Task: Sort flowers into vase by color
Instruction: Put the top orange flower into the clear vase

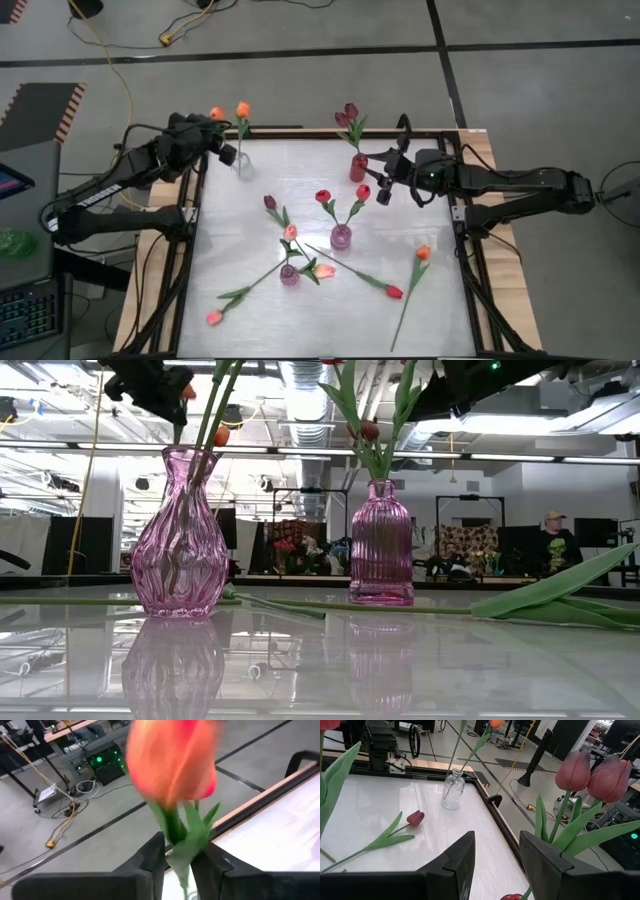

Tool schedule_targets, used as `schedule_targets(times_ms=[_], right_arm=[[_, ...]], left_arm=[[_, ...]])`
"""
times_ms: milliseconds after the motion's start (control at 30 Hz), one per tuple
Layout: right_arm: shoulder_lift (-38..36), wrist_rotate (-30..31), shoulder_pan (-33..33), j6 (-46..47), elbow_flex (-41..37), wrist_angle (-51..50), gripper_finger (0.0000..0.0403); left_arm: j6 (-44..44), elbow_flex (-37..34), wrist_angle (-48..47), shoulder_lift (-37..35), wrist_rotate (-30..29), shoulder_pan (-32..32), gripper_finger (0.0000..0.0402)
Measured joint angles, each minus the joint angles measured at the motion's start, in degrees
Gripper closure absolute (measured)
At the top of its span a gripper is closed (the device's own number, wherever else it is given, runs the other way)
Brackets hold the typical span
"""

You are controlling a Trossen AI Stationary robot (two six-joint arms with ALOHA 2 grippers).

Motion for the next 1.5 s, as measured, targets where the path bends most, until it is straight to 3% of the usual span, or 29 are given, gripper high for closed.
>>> schedule_targets(times_ms=[333,500,867,1167,1500], right_arm=[[0.0,0.0,0.0,0.0,0.0,0.0,0.0223],[0.0,0.0,0.0,0.0,0.0,0.0,0.0223],[0.0,0.0,0.0,0.0,0.0,0.0,0.0223],[0.0,0.0,0.0,0.01,0.0,0.0,0.0223],[0.0,0.0,0.0,0.02,0.0,0.0,0.0223]], left_arm=[[-0.75,0.0,-3.09,-0.02,-0.63,0.04,0.0277],[2.91,0.02,-2.91,-0.5,-1.9,0.03,0.0266],[3.18,0.04,-3.1,-1.66,-1.36,-0.07,0.0264],[3.09,0.04,-3.65,-1.64,2.88,-0.07,0.0264],[-0.43,0.04,-14.46,-1.64,4.0,-0.07,0.0264]])
